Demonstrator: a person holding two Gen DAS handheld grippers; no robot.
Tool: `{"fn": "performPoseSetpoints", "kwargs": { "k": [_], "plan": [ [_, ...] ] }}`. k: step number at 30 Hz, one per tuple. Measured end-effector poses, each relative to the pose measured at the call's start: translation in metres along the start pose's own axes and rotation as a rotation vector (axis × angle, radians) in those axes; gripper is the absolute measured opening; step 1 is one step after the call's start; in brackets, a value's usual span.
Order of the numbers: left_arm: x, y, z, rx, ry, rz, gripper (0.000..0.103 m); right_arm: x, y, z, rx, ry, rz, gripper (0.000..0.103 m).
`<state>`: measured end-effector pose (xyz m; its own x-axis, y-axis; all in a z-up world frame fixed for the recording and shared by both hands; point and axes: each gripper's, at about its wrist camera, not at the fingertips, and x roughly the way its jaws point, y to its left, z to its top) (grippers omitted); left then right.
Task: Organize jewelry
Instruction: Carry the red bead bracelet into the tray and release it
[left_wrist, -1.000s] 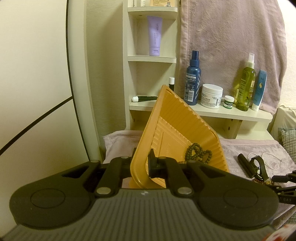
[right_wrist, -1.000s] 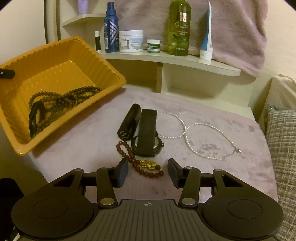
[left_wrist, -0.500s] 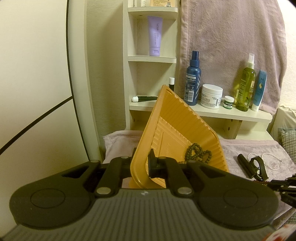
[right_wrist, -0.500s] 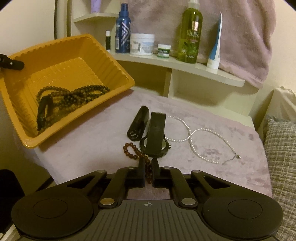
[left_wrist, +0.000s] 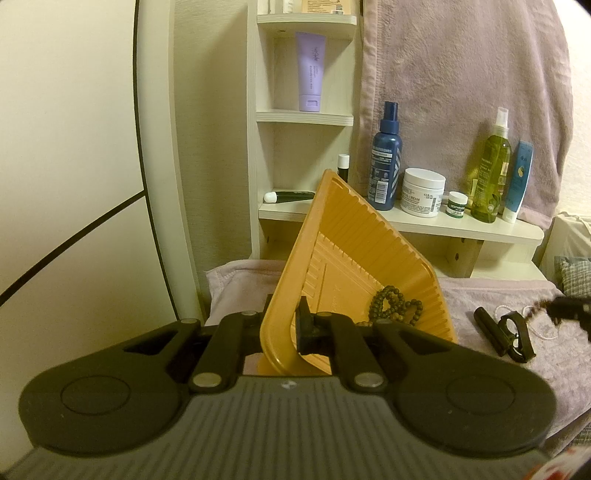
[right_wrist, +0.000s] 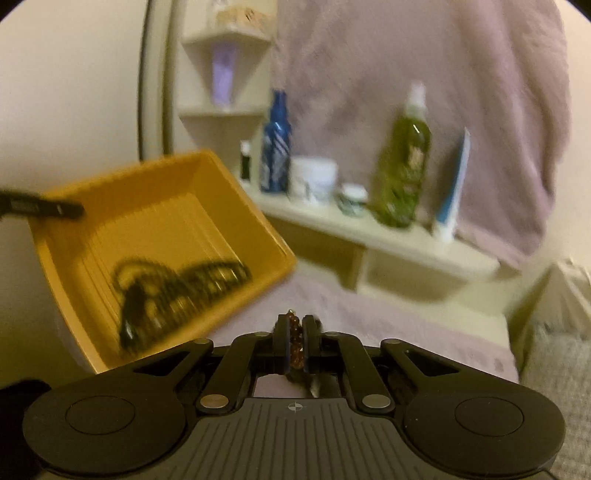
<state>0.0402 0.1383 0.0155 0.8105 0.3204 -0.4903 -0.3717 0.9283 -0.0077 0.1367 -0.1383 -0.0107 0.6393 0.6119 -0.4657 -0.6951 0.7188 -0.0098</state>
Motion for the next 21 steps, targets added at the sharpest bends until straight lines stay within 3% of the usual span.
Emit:
{"fn": "performPoseSetpoints", "kwargs": {
  "k": [11,21],
  "plan": [
    [0.001,0.001,0.001,-0.007,0.001,-0.006,0.007,0.035,0.048,0.055,-0.030,-0.023,0.184,0.006],
    [0.001,0.003,0.000,-0.011,0.002,-0.009,0.007,0.067,0.072,0.048,-0.056,0.050,0.213,0.006]
  ]
}}
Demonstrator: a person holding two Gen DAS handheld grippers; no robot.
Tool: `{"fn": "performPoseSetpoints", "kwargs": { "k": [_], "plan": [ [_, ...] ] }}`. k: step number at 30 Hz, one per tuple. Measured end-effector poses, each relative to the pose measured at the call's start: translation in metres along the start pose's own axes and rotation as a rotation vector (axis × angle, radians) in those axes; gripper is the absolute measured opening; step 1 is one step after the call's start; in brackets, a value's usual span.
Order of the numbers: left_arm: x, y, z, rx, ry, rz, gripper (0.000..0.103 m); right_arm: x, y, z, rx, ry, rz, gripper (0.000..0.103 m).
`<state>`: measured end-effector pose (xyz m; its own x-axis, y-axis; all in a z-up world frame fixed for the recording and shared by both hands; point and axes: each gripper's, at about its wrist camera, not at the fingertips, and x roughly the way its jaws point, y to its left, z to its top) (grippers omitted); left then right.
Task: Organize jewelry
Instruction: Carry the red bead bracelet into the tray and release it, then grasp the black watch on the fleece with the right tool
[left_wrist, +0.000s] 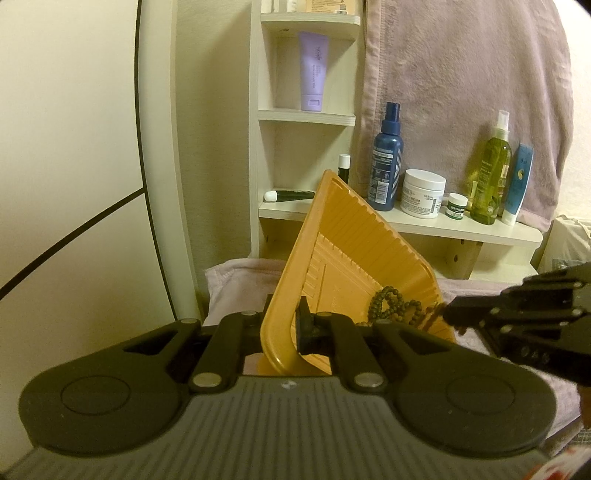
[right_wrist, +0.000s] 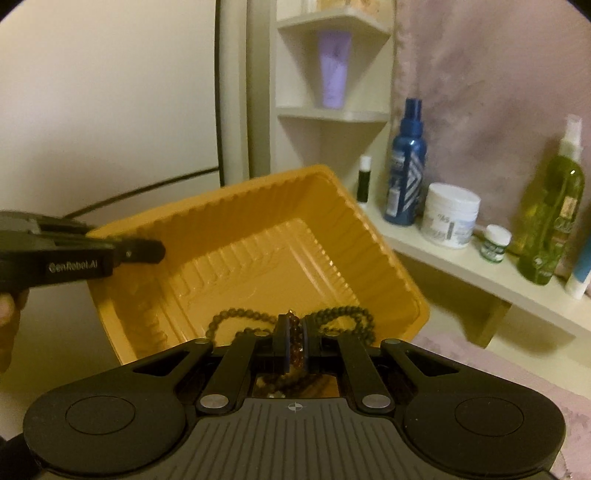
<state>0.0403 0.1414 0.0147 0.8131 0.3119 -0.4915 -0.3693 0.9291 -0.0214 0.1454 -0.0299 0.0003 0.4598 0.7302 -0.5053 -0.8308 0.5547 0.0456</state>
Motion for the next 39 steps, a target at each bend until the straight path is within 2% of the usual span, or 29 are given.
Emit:
{"fn": "performPoseSetpoints", "kwargs": {
  "k": [6,9,10,17,27,31,39],
  "plan": [
    [0.000,0.000,0.000,-0.001,0.001,0.001,0.007,0.009,0.003,-0.004,-0.006,0.023,0.018,0.009],
    [0.000,0.000,0.000,-0.001,0.001,0.002,0.007,0.005,-0.001,-0.006,0.008,0.008,0.002,0.024],
    [0.000,0.000,-0.001,0.000,0.001,0.002,0.007,0.002,-0.003,-0.008,0.016,0.002,-0.010,0.026],
    [0.001,-0.001,-0.001,0.001,0.001,0.003,0.007,-0.023,-0.028,-0.027,0.089,-0.002,-0.112,0.028],
    [0.000,-0.002,-0.001,0.008,-0.003,0.002,0.007,-0.063,-0.076,-0.092,0.261,0.044,-0.314,0.029],
    [0.000,-0.004,-0.001,0.014,-0.003,0.005,0.007,-0.072,-0.089,-0.104,0.299,0.050,-0.350,0.029],
    [-0.002,-0.005,-0.001,0.020,-0.002,0.009,0.007,-0.059,-0.097,-0.106,0.276,0.070,-0.331,0.031]
  ]
}}
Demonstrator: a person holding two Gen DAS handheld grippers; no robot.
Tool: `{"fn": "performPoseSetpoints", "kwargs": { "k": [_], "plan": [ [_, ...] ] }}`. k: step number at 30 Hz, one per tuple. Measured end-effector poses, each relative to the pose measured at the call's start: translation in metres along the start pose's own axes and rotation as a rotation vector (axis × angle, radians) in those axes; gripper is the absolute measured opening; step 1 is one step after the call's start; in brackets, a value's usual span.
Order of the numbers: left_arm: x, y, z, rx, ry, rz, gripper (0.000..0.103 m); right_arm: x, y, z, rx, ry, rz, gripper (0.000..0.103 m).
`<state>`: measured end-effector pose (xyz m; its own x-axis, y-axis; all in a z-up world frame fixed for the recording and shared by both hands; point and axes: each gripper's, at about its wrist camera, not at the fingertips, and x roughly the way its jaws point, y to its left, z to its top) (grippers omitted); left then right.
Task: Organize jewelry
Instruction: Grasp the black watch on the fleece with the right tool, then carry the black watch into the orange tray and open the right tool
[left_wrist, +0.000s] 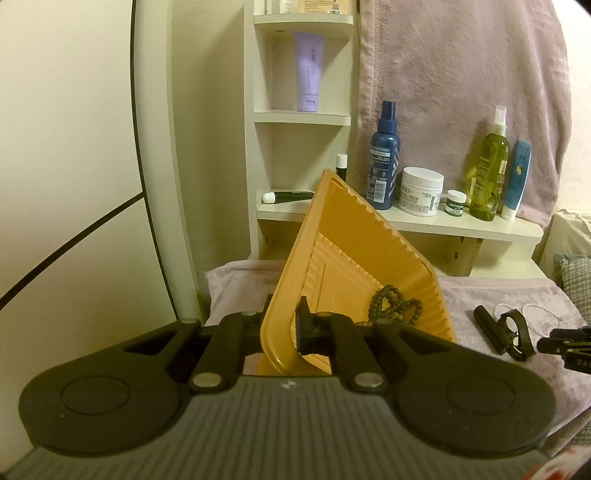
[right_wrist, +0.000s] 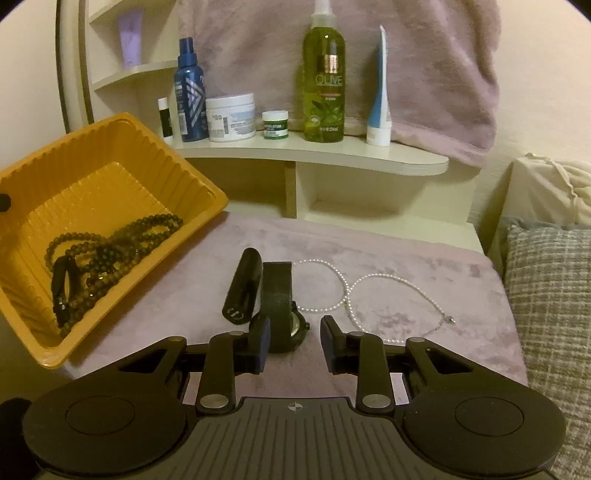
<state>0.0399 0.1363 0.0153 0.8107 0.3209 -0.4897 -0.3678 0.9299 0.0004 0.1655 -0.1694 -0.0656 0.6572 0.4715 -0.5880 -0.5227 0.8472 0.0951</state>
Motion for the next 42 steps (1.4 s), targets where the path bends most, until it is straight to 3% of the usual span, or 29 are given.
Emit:
{"fn": "performPoseSetpoints", "kwargs": {
  "k": [18,19,20,30,42],
  "plan": [
    [0.001,0.000,0.000,0.000,0.001,0.002,0.007,0.050,0.012,0.023,-0.007,0.045,-0.014,0.035],
    [0.001,0.000,0.000,-0.001,0.001,0.002,0.007,0.050,0.012,0.023,-0.005,0.043,-0.011,0.032],
    [0.001,0.000,0.000,-0.001,0.002,0.002,0.007,0.050,0.012,0.023,-0.010,0.042,-0.006,0.021],
    [0.002,0.001,0.000,-0.005,0.002,0.001,0.007,0.014,0.019,0.029,-0.071,-0.031,-0.007,0.021],
    [0.002,0.001,0.000,-0.007,0.001,0.000,0.007,-0.023,0.035,0.066,-0.080,-0.131,0.066,0.021]
  ]
}}
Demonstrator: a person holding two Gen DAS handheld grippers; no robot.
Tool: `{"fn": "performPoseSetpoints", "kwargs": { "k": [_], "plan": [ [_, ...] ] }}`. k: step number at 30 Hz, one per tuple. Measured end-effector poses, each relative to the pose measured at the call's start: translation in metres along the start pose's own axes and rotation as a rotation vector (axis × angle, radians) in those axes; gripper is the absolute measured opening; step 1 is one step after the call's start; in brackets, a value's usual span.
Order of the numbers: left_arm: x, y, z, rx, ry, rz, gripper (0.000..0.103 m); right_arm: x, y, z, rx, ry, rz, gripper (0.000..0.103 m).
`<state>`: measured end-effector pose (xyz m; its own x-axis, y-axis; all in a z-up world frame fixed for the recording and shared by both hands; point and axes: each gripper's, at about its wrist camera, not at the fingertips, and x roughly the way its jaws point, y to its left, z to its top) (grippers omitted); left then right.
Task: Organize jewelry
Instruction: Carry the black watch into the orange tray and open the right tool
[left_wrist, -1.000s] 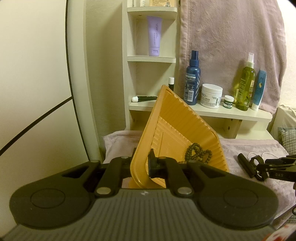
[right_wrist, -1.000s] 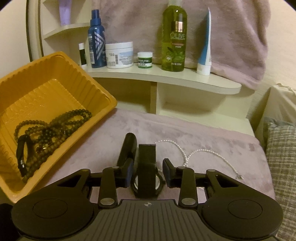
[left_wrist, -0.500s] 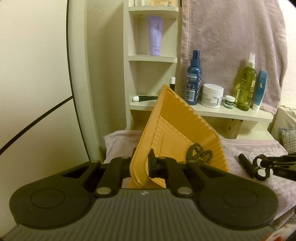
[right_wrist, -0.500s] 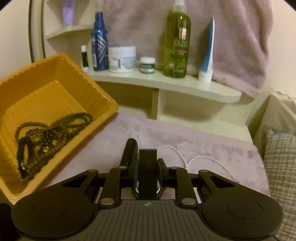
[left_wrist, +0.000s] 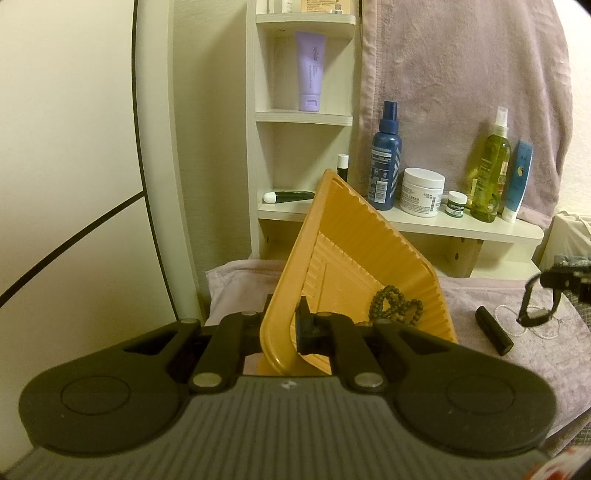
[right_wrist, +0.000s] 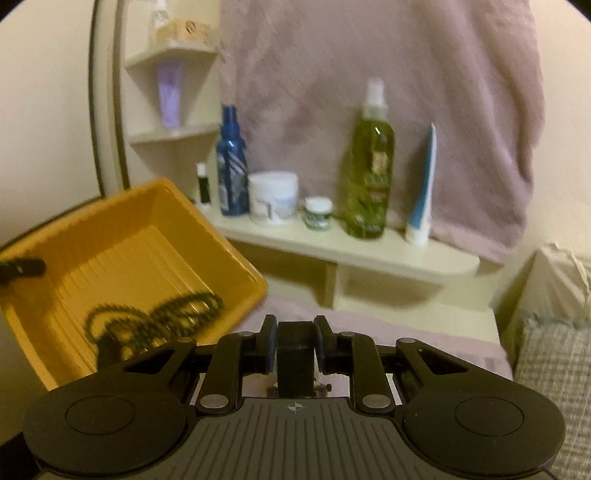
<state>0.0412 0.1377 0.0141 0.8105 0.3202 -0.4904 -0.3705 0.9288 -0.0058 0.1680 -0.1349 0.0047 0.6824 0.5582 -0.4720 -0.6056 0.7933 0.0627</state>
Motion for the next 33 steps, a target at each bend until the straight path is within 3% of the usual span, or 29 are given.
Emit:
{"fn": "performPoseSetpoints", "kwargs": {
  "k": [11,23,33],
  "plan": [
    [-0.001,0.000,0.001,-0.003,0.000,-0.002,0.007,0.018,0.045,0.030,0.018,-0.020,0.166,0.021],
    [-0.002,0.000,0.001,-0.009,-0.002,-0.005,0.007,0.055,0.090,0.026,-0.030,0.042,0.244,0.021],
    [-0.002,0.000,0.001,-0.011,0.000,-0.007,0.008,0.064,0.097,0.017,-0.034,0.072,0.294,0.021]
  ]
}}
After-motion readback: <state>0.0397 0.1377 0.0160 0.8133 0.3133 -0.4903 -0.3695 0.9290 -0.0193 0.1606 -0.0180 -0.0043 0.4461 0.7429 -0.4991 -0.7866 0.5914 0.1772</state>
